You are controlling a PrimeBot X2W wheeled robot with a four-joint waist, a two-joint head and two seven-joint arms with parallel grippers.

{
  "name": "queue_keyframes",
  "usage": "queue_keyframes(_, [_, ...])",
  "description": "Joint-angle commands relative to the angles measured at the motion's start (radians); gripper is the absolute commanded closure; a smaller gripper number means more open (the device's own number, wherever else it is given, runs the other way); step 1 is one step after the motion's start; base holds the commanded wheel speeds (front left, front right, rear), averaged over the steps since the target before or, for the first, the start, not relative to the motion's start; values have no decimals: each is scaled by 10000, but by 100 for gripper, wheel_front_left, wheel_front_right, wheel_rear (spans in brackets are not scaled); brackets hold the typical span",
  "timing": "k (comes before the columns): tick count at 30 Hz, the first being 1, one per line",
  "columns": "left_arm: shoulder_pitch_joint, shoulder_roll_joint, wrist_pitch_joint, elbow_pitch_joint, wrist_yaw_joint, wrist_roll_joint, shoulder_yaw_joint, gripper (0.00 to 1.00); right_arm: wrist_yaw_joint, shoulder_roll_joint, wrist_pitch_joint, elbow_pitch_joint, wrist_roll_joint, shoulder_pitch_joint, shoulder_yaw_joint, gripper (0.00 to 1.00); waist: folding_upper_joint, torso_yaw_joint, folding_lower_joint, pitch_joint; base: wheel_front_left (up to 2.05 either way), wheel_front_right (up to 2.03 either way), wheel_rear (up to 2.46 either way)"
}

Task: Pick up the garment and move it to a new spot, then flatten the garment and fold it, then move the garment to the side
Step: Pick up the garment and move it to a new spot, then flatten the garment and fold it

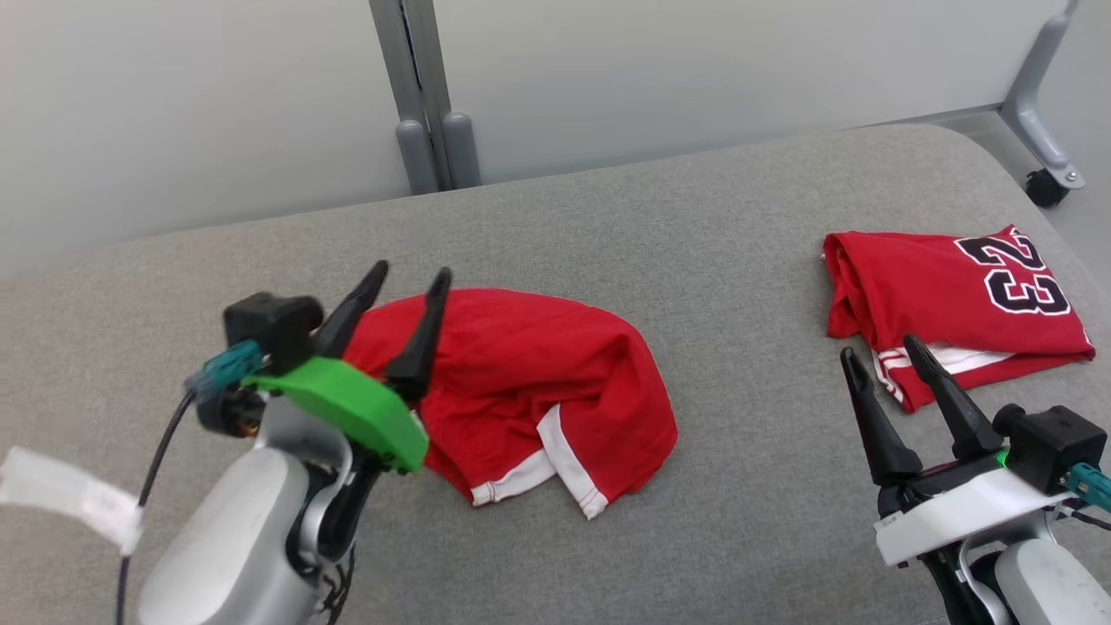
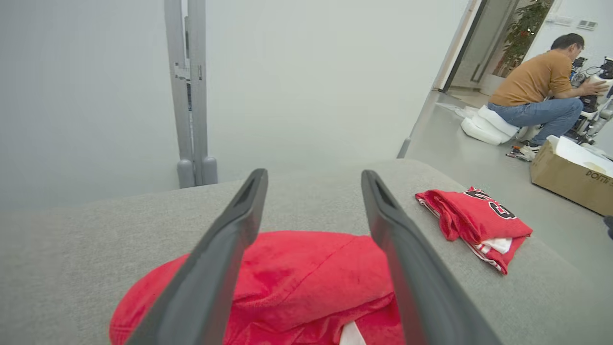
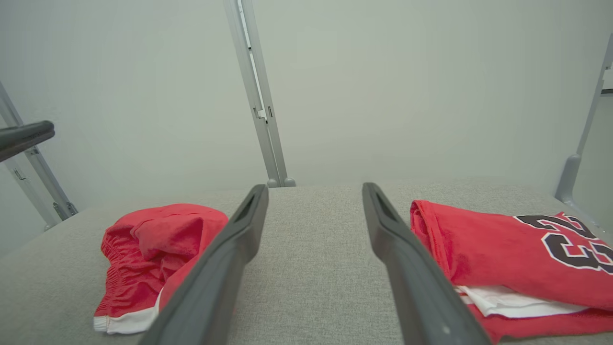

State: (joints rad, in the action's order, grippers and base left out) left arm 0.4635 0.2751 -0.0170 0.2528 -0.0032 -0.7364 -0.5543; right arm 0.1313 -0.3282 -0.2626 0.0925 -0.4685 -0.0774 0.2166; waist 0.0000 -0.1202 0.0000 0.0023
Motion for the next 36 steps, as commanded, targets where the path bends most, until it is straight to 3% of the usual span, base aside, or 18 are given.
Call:
queue_keyframes(1, [-558,314,-442,-246,248,135,271,0,-11,89,-26,-70,55,251,-103,0,0,217,0,-230,0,0,0])
queue_keyframes(5, [-1893,981,-1756,-850,864,331,1042,0,-11,329,-26,-224,140,617,-398,0,0,211,0,-341,0,0,0])
queue_keyframes(9, [-3100,1414,-2361,-1456,1252,794,1613,0,-11,472,-26,-319,282,991,-611,0,0,216,0,-443,0,0,0])
queue_keyframes(15, [-4952,1006,-2485,-2455,1662,1649,2550,0,-11,550,-26,-438,380,1446,-837,0,0,258,0,-526,0,0,0])
queue_keyframes(22, [-5638,52,-2481,-2752,1135,2501,3116,0,-11,405,-26,-228,301,1467,-618,0,0,458,0,-433,0,0,0])
queue_keyframes(31, [-5562,-625,-2483,-2521,533,3097,3625,0,-11,300,-18,14,130,1312,-389,0,0,626,0,-427,0,0,0])
queue_keyframes(36, [-5550,-903,-2484,-2409,294,3368,3879,0,-10,378,1193,434,-815,1235,480,0,0,969,0,-394,0,0,0])
